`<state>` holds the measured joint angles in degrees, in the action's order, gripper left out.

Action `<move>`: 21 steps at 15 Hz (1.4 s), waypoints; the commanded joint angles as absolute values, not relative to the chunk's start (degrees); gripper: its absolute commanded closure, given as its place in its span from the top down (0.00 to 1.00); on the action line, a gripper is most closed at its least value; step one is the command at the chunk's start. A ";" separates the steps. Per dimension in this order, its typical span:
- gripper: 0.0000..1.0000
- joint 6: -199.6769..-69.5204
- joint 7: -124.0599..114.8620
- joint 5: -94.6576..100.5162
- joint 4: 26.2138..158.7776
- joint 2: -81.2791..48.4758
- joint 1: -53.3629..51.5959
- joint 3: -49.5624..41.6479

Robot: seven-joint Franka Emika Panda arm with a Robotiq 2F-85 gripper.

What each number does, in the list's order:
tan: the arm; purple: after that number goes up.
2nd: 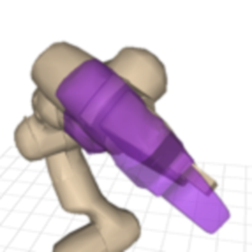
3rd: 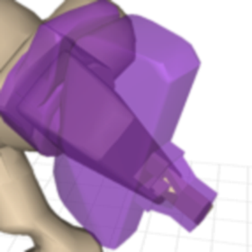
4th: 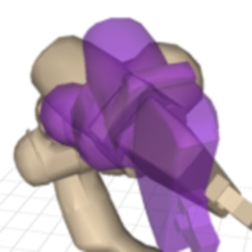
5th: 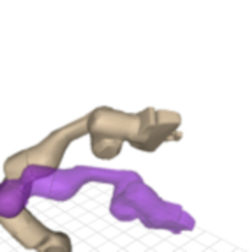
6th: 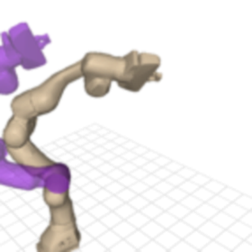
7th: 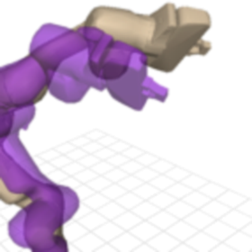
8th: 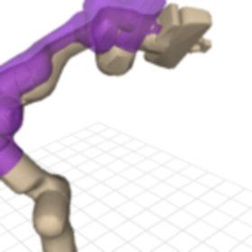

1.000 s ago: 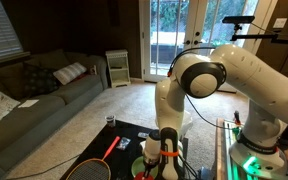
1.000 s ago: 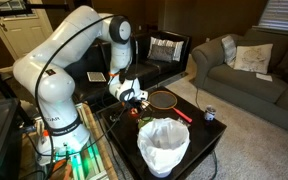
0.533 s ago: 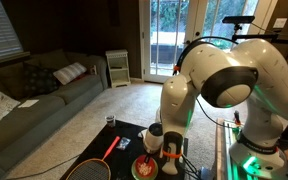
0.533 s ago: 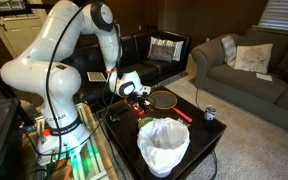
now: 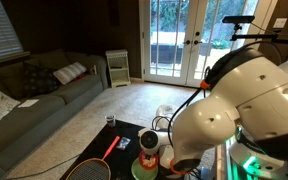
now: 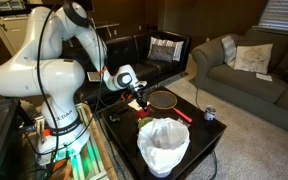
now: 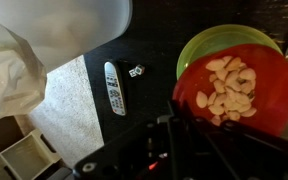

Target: Pour the contents from the red bowl onto the yellow plate.

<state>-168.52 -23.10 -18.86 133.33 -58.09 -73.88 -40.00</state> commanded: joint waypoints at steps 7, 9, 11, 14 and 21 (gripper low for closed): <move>0.01 -167.14 -26.58 -13.93 132.50 -58.79 -73.38 -40.45; 0.01 -162.79 -27.79 -11.67 130.88 -60.86 -75.35 -42.42; 0.01 -157.47 -29.11 -9.05 128.36 -62.64 -76.03 -43.46; 0.01 -147.74 -32.81 -5.27 123.33 -64.69 -75.80 -44.04; 0.01 -134.44 -41.90 3.26 110.74 -68.66 -71.69 -41.32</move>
